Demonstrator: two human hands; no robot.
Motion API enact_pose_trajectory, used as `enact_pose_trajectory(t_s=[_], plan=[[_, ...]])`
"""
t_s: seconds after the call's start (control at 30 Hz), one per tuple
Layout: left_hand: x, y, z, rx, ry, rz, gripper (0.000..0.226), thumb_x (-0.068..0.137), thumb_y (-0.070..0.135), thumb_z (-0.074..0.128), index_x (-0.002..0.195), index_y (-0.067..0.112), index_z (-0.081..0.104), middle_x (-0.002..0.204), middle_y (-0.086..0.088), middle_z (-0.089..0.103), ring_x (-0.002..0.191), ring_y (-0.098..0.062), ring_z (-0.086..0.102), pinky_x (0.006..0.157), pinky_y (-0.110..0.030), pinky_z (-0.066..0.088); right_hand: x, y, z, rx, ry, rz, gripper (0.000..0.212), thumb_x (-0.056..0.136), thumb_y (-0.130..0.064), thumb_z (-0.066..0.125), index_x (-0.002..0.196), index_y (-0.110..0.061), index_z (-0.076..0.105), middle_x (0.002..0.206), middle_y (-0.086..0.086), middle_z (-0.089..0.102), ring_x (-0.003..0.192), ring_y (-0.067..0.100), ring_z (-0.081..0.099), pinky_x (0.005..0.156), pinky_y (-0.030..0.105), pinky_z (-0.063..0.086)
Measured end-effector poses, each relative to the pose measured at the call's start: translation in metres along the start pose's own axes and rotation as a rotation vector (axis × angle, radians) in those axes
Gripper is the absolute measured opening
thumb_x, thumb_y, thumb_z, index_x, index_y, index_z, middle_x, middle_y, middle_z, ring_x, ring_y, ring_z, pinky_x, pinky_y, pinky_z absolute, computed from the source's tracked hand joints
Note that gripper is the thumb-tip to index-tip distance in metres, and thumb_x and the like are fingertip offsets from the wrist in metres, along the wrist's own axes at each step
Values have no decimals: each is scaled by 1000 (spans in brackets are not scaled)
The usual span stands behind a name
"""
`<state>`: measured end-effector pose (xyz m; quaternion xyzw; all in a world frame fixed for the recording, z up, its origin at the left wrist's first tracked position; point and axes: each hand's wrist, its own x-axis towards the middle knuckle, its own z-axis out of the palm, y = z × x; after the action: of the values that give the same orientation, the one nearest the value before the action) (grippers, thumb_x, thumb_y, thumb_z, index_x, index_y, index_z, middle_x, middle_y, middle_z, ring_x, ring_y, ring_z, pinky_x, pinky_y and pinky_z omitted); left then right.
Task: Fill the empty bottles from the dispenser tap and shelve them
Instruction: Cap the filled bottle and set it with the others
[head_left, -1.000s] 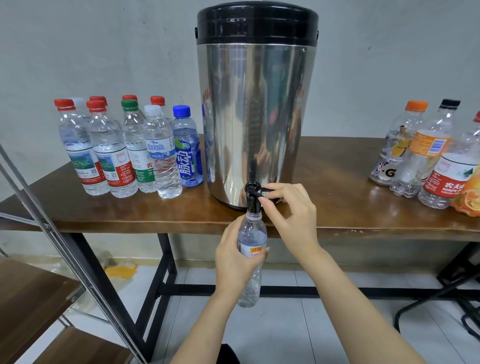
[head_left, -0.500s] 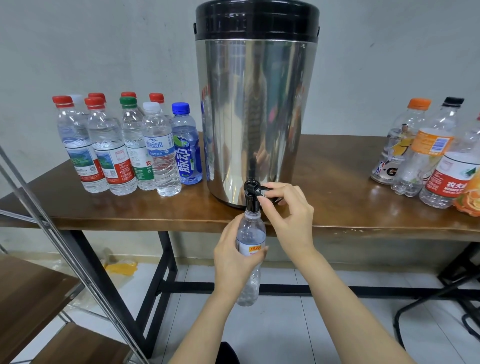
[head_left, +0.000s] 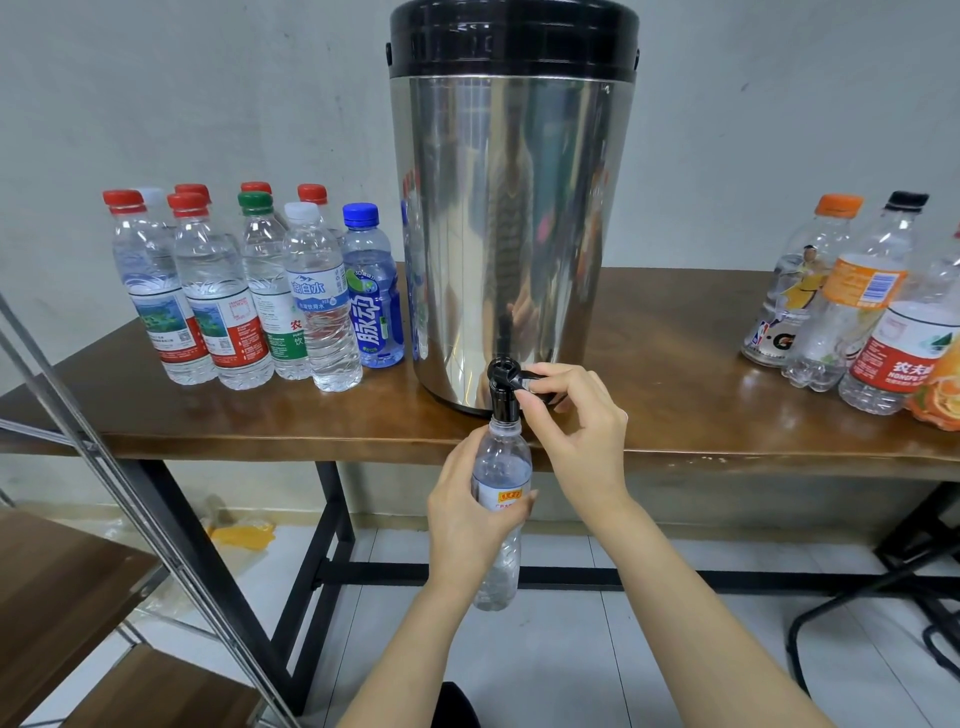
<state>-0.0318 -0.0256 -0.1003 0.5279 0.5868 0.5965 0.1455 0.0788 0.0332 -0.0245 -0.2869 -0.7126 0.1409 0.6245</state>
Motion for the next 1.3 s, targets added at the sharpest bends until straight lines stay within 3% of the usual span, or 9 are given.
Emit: enact_pose_trajectory(t_s=[0.63, 1.1, 1.3], plan=[[0, -2, 0, 1, 2, 3, 82, 65, 21, 91, 123, 54, 43, 122, 30, 55, 115, 11, 53, 88, -3, 41, 0, 0, 0, 30, -5, 16, 20, 88, -30, 65, 89, -10, 69, 105, -11, 68, 95, 15, 63, 76, 23, 51], [0, -2, 0, 9, -1, -6, 82, 66, 22, 91, 124, 51, 43, 122, 29, 55, 115, 11, 52, 87, -3, 41, 0, -1, 0, 30, -5, 16, 21, 88, -33, 64, 89, -12, 69, 106, -19, 65, 93, 14, 63, 73, 27, 53], [0, -3, 0, -2, 5, 10, 82, 65, 20, 91, 125, 50, 44, 122, 25, 57, 115, 7, 54, 88, -4, 42, -1, -1, 1, 54, 2, 34, 20, 87, -31, 65, 88, -12, 69, 105, -12, 68, 90, 15, 62, 71, 29, 52]])
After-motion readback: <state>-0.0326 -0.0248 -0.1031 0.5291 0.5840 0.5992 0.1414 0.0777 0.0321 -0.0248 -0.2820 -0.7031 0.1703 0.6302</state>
